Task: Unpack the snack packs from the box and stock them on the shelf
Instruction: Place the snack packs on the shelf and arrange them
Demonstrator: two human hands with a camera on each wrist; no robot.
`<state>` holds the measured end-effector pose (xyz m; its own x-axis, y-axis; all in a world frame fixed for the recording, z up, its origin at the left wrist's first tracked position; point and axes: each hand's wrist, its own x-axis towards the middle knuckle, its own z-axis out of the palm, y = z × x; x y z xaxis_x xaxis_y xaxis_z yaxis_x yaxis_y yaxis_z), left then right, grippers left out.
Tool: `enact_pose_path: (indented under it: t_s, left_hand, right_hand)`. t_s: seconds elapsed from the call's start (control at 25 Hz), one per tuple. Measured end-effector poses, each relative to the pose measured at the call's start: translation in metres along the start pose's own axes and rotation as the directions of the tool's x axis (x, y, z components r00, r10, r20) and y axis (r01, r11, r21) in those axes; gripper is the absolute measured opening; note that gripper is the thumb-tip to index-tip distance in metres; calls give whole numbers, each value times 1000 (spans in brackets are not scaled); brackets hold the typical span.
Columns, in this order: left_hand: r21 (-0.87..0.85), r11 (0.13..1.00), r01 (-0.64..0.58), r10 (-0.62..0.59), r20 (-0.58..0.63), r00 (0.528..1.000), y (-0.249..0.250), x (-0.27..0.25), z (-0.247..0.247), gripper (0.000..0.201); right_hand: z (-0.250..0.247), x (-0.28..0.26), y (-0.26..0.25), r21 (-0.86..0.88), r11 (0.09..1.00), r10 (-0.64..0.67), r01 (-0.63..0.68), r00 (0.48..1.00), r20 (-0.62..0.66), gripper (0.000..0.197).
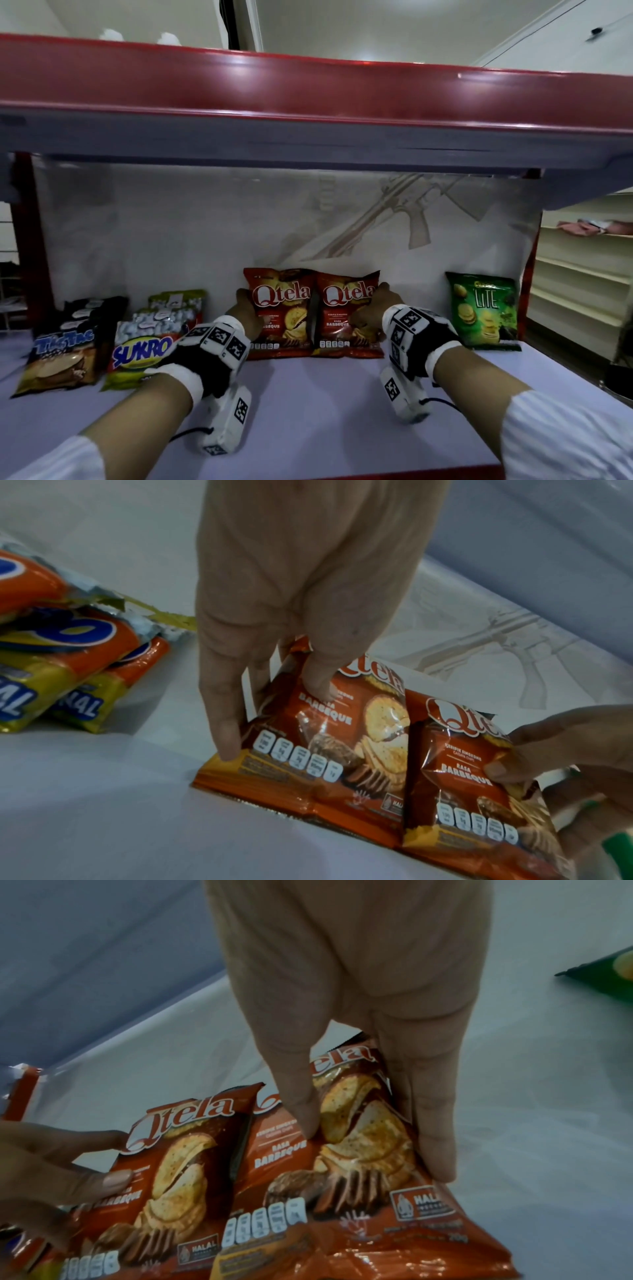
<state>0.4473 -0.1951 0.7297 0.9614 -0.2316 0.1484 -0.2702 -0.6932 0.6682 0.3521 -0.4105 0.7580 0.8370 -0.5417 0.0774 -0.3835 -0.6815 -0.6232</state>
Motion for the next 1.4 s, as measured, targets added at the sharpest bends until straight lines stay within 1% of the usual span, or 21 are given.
enact_pose_path:
  t_s: [0.12, 0.28, 0.44, 0.56, 0.6, 0.68, 0.72, 0.8, 0.84, 0.88, 0.92, 0.96, 1.0, 1.08, 1.2, 1.28, 1.4]
  left_hand:
    - [-9, 1000, 1, -1, 8, 1000, -1, 3, 2, 60]
    - [-24, 999, 31, -31, 11, 999, -3, 2, -1, 62]
    - [-68, 994, 88, -88, 6, 996, -3, 1, -3, 67]
    - [-67, 990, 126, -124, 36, 992, 2, -4, -3, 62]
    - [-66, 990, 127, -125, 39, 991, 2, -7, -4, 66]
    - [-47, 992, 114, -112, 56, 992, 4, -12, -7, 82]
    - [-29, 994, 108, -106, 56, 993, 5, -15, -10, 88]
    - [-2, 994, 109, -108, 38, 993, 10, -20, -17, 93]
    - [6, 993, 115, -115, 28, 993, 12, -21, -21, 94]
    - [9, 993, 120, -120, 20, 993, 14, -23, -26, 95]
    - [7, 992, 123, -123, 12, 992, 17, -26, -30, 96]
    - [-2, 993, 119, -119, 3, 993, 18, -28, -34, 96]
    - [-22, 994, 111, -111, -14, 994, 19, -31, -37, 95]
    - [-94, 993, 68, -74, -72, 995, 19, -37, -40, 87]
    - [-191, 981, -39, -1, -205, 979, 21, -51, -38, 66]
    - [-280, 956, -85, 6, -272, 962, 25, -64, -37, 47]
    - [-399, 909, -120, -12, -312, 950, 29, -90, -32, 20]
  right_hand:
    - [1, 0, 1, 53, 999, 15, -13, 999, -33, 94]
    - [8, -1, -1, 90, 996, 23, -19, 999, -46, 93]
    - [12, -3, -5, 59, 998, 2, -1, 1000, -21, 89]
    - [11, -6, -5, 23, 1000, 18, -18, 1000, 12, 85]
    - [9, -9, -5, 20, 1000, 23, -24, 999, 31, 87]
    - [4, -12, -5, 4, 999, 36, -36, 997, 67, 91]
    - [0, -14, -6, -18, 999, 36, -35, 997, 70, 86]
    - [-11, -20, -9, -46, 999, 24, -22, 999, 42, 69]
    - [-15, -23, -10, -58, 998, 22, -21, 1000, 19, 69]
    - [-20, -26, -11, -67, 998, 19, -19, 1000, 0, 75]
    - [-25, -29, -12, -47, 999, 14, -14, 1000, -17, 81]
    - [-30, -33, -12, -4, 1000, 3, -3, 999, -39, 84]
    - [-35, -37, -12, 38, 999, -26, 28, 997, -68, 82]
    - [-41, -45, -11, 97, 990, -92, 105, 988, -128, 73]
    - [-44, -60, -12, 191, 953, -189, 236, 953, -234, 53]
    - [-41, -70, -11, 266, 909, -242, 321, 926, -289, 36]
    - [-35, -88, -7, 408, 825, -261, 391, 904, -338, 11]
